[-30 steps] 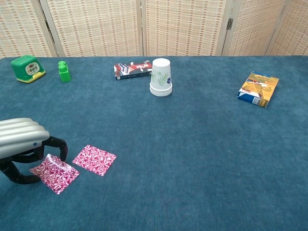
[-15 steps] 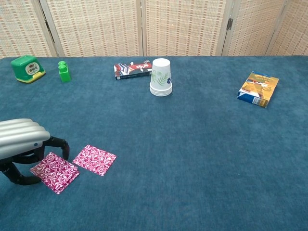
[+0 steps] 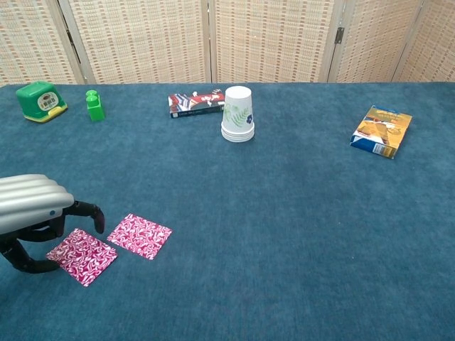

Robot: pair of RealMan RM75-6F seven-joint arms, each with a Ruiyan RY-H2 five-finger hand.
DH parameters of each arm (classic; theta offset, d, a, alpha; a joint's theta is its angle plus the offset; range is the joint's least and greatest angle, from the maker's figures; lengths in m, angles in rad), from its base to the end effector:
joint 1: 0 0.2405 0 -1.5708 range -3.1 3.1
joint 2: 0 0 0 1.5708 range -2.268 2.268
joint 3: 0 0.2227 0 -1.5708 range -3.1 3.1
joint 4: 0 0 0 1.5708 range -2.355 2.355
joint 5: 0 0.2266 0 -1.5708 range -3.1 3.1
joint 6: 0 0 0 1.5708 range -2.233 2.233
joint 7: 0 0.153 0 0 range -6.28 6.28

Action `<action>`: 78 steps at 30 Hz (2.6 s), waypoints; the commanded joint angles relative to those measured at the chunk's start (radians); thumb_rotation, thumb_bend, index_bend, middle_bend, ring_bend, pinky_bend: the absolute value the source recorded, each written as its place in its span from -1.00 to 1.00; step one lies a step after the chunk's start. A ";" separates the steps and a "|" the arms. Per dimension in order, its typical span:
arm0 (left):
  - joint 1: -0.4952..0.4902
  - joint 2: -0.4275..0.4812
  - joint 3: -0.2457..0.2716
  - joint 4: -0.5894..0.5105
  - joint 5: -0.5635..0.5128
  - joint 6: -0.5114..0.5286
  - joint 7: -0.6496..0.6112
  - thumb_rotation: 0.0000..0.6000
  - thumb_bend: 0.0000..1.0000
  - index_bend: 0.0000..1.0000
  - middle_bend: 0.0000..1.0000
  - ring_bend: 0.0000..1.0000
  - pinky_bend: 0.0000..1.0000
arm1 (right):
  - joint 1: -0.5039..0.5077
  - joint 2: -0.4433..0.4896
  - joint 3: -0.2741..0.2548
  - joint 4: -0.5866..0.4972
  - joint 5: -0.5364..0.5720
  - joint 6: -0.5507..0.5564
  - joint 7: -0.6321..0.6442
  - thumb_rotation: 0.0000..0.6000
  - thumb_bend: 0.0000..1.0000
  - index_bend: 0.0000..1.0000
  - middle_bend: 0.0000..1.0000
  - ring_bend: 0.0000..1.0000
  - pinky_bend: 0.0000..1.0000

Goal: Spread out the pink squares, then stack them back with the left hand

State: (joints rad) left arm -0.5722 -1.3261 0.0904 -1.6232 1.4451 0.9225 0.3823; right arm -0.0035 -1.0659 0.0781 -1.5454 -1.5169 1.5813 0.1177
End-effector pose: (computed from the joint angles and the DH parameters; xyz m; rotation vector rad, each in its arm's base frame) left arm -0.1978 0.2365 -0.0251 -2.2198 -0.7556 -0.6161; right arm -0.3103 -0.1688 0.1693 1.2824 -0.8468 0.9304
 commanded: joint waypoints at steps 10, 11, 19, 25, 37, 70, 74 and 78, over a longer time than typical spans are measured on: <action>-0.018 -0.071 -0.062 -0.025 -0.041 0.013 0.003 1.00 -0.41 -0.36 0.99 0.86 1.00 | 0.006 0.000 0.000 0.017 0.000 -0.012 0.016 1.00 -0.50 -0.67 -0.57 -0.59 -0.43; -0.022 -0.084 -0.068 -0.023 -0.050 0.010 0.011 1.00 -0.41 -0.36 0.99 0.86 1.00 | 0.008 0.000 0.000 0.018 -0.001 -0.014 0.018 1.00 -0.50 -0.67 -0.57 -0.59 -0.43; -0.057 -0.172 -0.106 0.006 -0.167 -0.028 0.116 1.00 -0.41 -0.36 0.99 0.86 1.00 | 0.015 0.000 0.002 0.034 0.002 -0.026 0.035 1.00 -0.50 -0.67 -0.57 -0.59 -0.43; -0.074 -0.216 -0.118 0.034 -0.243 -0.030 0.187 1.00 -0.41 -0.36 0.99 0.86 1.00 | 0.014 -0.001 0.003 0.045 0.006 -0.024 0.049 1.00 -0.50 -0.67 -0.57 -0.59 -0.43; -0.088 -0.232 -0.107 0.040 -0.294 -0.010 0.238 1.00 -0.41 -0.38 0.99 0.86 1.00 | 0.009 -0.003 0.000 0.052 0.003 -0.017 0.058 1.00 -0.50 -0.67 -0.57 -0.59 -0.43; -0.116 -0.237 -0.086 0.027 -0.361 0.022 0.288 1.00 -0.41 -0.55 0.99 0.86 1.00 | 0.000 -0.004 -0.002 0.059 0.004 -0.008 0.066 1.00 -0.50 -0.67 -0.58 -0.59 -0.43; -0.118 -0.240 -0.085 0.030 -0.361 0.023 0.285 1.00 -0.41 -0.57 0.99 0.86 1.00 | -0.002 -0.005 -0.001 0.059 0.006 -0.006 0.067 1.00 -0.50 -0.67 -0.57 -0.59 -0.43; -0.121 -0.242 -0.082 0.031 -0.363 0.022 0.285 1.00 -0.41 -0.56 0.99 0.86 1.00 | -0.003 -0.004 -0.002 0.060 0.007 -0.007 0.067 1.00 -0.50 -0.67 -0.57 -0.59 -0.43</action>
State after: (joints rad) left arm -0.6930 -1.5678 0.0078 -1.5920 1.0822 0.9447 0.6672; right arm -0.0063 -1.0700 0.0763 -1.4858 -1.5100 1.5747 0.1852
